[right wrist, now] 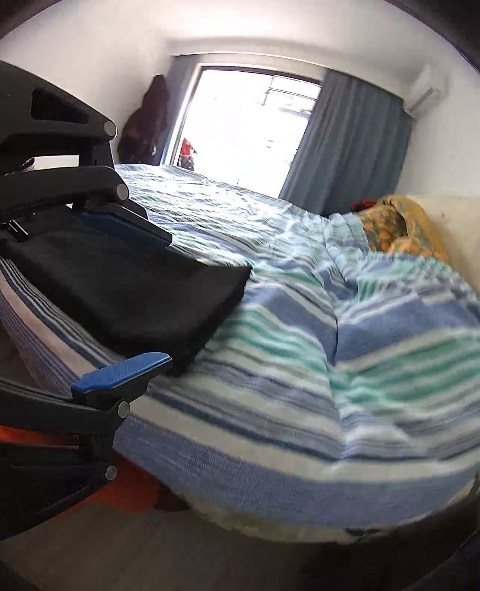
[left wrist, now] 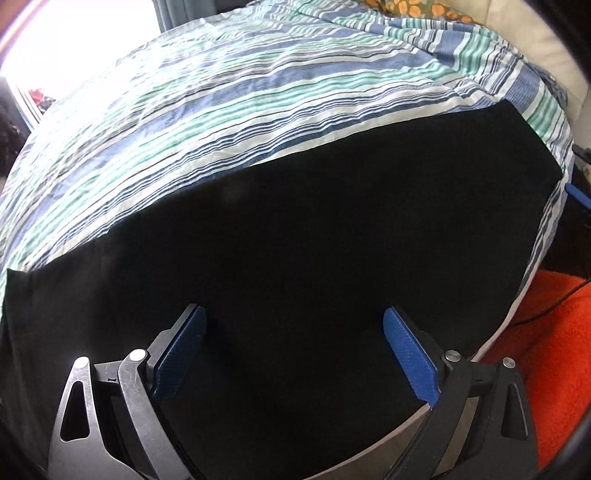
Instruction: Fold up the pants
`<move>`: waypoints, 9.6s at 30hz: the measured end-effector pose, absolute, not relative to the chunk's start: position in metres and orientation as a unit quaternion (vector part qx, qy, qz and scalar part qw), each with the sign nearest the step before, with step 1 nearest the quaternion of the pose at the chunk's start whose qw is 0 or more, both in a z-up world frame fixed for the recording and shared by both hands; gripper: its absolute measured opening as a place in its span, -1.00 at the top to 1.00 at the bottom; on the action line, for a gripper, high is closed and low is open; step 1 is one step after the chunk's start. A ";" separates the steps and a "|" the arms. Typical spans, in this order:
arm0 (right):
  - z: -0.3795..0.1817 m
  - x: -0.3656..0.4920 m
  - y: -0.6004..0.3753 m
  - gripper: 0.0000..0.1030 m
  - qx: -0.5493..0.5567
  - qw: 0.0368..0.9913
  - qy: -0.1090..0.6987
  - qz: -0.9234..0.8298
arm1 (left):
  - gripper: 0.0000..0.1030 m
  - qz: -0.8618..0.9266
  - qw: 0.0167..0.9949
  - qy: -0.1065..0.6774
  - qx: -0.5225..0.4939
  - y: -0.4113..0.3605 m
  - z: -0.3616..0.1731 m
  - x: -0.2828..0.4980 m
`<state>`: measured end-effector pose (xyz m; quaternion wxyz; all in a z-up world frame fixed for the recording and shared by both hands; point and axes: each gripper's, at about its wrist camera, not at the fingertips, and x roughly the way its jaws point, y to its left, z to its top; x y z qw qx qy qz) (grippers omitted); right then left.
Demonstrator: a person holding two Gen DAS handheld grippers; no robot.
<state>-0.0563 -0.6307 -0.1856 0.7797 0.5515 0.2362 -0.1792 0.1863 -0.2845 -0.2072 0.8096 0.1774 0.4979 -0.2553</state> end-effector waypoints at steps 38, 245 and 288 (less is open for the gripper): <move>0.000 0.081 -0.400 0.80 0.272 0.913 0.303 -0.010 | -0.93 -0.160 0.843 0.505 -0.090 -0.028 -0.143 0.219; -0.171 0.081 -0.325 -0.65 0.149 0.914 0.374 -0.055 | 0.62 0.070 0.901 0.403 -0.146 0.188 -0.079 0.169; -0.224 0.218 -0.249 -0.42 0.254 0.750 0.584 0.179 | 0.21 -0.202 0.856 0.475 0.005 -0.001 -0.197 0.184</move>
